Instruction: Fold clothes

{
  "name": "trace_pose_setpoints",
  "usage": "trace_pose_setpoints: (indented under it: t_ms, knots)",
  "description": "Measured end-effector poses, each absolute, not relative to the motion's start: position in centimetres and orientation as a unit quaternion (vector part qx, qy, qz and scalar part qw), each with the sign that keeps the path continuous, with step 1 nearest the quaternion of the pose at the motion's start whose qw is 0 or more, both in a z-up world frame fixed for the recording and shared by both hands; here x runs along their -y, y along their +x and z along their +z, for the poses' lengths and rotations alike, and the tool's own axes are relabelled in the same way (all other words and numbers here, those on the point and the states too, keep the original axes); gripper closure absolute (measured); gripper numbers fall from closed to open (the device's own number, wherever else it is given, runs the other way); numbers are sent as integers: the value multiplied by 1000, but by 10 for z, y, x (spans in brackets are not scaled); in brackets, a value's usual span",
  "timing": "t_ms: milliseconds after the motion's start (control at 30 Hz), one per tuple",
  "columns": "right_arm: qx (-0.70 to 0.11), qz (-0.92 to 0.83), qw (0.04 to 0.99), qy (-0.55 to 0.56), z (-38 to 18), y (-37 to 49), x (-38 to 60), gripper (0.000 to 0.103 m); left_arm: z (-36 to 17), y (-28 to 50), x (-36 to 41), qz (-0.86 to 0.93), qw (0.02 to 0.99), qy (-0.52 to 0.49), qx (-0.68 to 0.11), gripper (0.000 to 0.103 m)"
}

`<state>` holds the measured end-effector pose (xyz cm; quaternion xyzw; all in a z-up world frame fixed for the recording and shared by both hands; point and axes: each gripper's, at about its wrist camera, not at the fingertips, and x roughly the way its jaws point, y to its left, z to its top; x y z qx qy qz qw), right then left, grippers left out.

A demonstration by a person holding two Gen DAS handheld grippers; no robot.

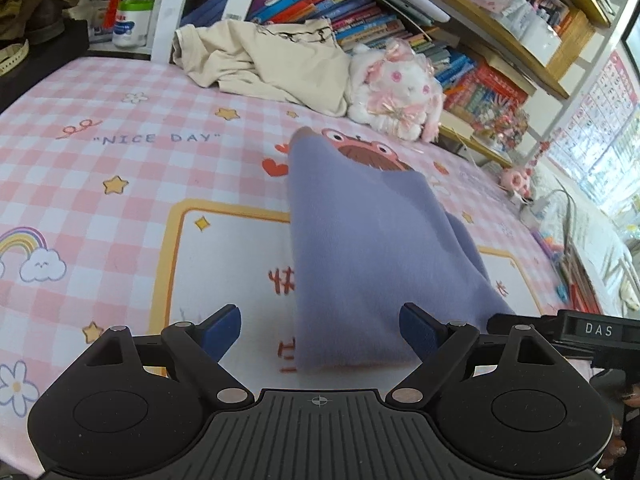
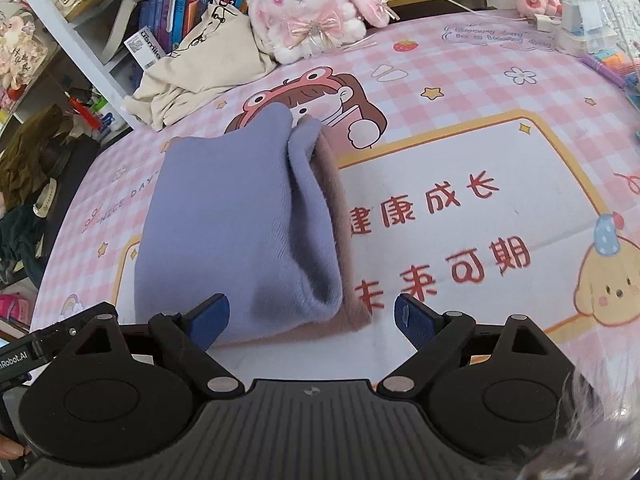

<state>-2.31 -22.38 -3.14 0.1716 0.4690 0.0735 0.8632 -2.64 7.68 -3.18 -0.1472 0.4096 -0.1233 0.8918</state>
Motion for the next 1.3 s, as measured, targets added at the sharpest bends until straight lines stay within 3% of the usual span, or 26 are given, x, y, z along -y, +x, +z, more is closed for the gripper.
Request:
trace_pose_setpoints:
  t_ms: [367,667,700,767,800,933,1000,1100,1167,1233,1300]
  knots:
    - [-486,99,844,206,-49,16,233,16,-50,13,-76,-108,871,-185,-441,14]
    - [-504,130,819,242,-62,35,232,39,-67,35,-67,-122,847,-218,-469,17]
    - [-505,134,819,238,-62,36,230,42,-67,36,-65,-125,845,-220,-471,19]
    - [-503,143,826,211,-58,37,222,52,-66,37,-59,-126,842,-220,-476,38]
    - [-496,149,834,189,-55,35,218,64,-65,37,-55,-122,843,-215,-478,39]
    - [-421,188,887,15,-32,15,184,75,-50,26,-29,-112,874,-118,-458,50]
    - [-404,200,892,-37,-30,8,173,75,-46,22,-21,-111,881,-84,-452,50]
    - [-436,189,880,18,-37,19,189,72,-49,28,-33,-115,868,-125,-466,45]
    - [-464,177,864,79,-42,30,205,64,-52,32,-44,-120,856,-160,-477,43]
    - [-486,158,848,139,-48,39,220,41,-55,36,-52,-121,845,-189,-486,41]
    - [-498,145,835,183,-53,42,230,39,-57,39,-59,-121,839,-210,-488,41]
